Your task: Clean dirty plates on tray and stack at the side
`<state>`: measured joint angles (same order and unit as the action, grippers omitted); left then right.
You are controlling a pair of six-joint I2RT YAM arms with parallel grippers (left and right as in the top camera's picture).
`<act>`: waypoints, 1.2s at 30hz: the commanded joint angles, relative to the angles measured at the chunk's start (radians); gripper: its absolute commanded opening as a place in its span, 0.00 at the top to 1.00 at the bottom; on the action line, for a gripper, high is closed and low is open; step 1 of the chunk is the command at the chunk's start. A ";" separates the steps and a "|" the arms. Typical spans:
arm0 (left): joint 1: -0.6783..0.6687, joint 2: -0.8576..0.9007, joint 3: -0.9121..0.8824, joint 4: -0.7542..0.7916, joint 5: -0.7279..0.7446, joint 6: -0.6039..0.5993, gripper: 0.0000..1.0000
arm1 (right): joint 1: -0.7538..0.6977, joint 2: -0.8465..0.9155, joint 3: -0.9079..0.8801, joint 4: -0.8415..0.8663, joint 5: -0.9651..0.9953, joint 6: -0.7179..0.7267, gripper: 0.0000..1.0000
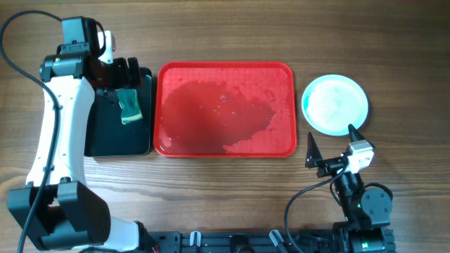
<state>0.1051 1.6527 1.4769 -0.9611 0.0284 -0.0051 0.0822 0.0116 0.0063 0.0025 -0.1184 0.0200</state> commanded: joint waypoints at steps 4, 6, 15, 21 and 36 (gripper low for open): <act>0.001 -0.045 0.006 -0.008 0.008 -0.001 0.00 | -0.004 -0.007 -0.001 0.003 0.008 -0.017 0.00; 0.000 -0.114 -0.026 0.046 0.006 0.001 0.00 | -0.004 -0.007 -0.001 0.004 0.009 -0.017 0.00; 0.005 -0.875 -0.750 0.689 0.118 -0.003 0.00 | -0.004 -0.007 -0.001 0.003 0.008 -0.017 0.00; 0.003 -1.361 -1.159 0.879 0.144 -0.003 0.00 | -0.004 -0.007 -0.001 0.003 0.009 -0.017 0.00; -0.032 -1.609 -1.471 0.995 0.133 0.002 0.00 | -0.004 -0.007 -0.001 0.003 0.009 -0.017 0.00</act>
<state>0.0837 0.0586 0.0399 0.0189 0.1600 -0.0051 0.0822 0.0116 0.0063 0.0006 -0.1184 0.0200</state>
